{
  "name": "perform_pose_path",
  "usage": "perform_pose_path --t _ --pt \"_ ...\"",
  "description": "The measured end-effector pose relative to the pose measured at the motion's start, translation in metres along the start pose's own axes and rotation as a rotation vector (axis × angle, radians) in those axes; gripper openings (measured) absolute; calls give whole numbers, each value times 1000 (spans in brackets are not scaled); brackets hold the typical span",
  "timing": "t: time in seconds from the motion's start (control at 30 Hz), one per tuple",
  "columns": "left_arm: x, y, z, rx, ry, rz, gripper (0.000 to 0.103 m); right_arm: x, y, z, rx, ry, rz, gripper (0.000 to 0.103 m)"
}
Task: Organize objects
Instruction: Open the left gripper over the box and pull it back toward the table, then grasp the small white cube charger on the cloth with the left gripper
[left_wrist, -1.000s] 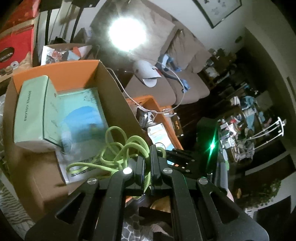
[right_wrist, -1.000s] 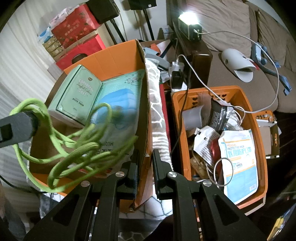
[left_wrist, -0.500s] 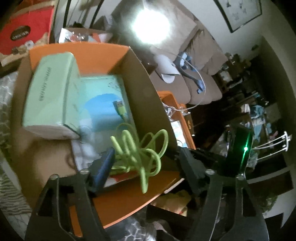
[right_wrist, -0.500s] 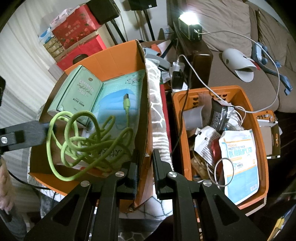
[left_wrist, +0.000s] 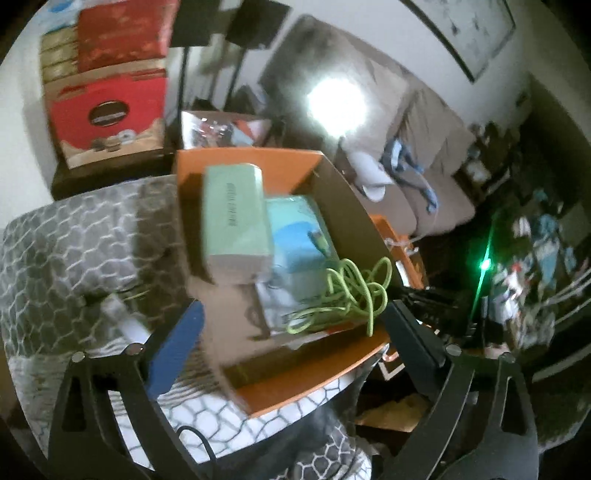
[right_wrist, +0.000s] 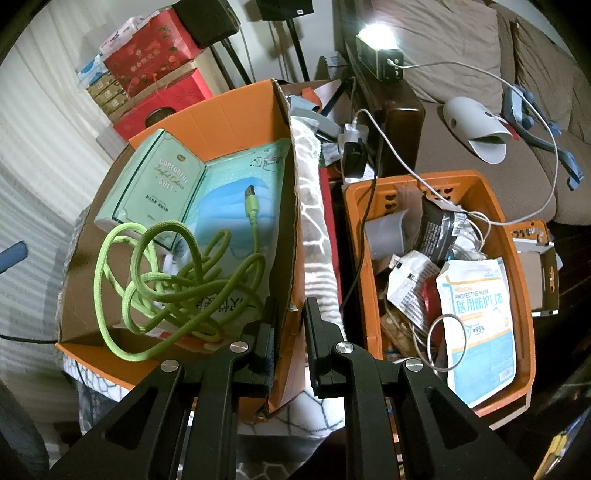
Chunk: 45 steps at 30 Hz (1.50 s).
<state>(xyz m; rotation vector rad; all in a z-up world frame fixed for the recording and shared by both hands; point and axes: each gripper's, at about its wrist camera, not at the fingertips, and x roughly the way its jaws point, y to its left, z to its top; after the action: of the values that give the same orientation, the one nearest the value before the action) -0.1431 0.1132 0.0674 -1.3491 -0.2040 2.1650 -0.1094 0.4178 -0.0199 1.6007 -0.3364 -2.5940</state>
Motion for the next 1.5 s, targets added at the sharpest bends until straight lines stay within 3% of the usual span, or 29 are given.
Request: perform_pose_path --t 0.13,0.27,0.43,0.63,0.77,1.03,1.2,1.37,1.5 --pt "-33 23 0 -26 -27 2 98 0 0 0 2 0 3 13" --pt "-64 39 -4 -42 -57 -41 99 -1 -1 0 2 0 4 13" --pt "-96 61 -22 -16 -93 49 99 -1 -1 0 3 -1 4 13" --pt "-99 92 -55 3 -12 137 99 -1 -1 0 3 -1 4 13" --pt "-85 98 -80 46 49 186 99 -1 -2 0 3 -1 3 13" --pt "-36 94 -119 124 122 154 99 -2 -3 -1 -3 4 -5 13" --pt "-11 83 -135 209 126 163 97 -2 -3 -1 -3 4 -5 13" --pt "11 80 -142 259 148 194 89 -2 -3 -2 -3 3 -5 13" --pt "28 79 -148 286 166 219 76 -2 -3 -2 -3 4 -5 13"
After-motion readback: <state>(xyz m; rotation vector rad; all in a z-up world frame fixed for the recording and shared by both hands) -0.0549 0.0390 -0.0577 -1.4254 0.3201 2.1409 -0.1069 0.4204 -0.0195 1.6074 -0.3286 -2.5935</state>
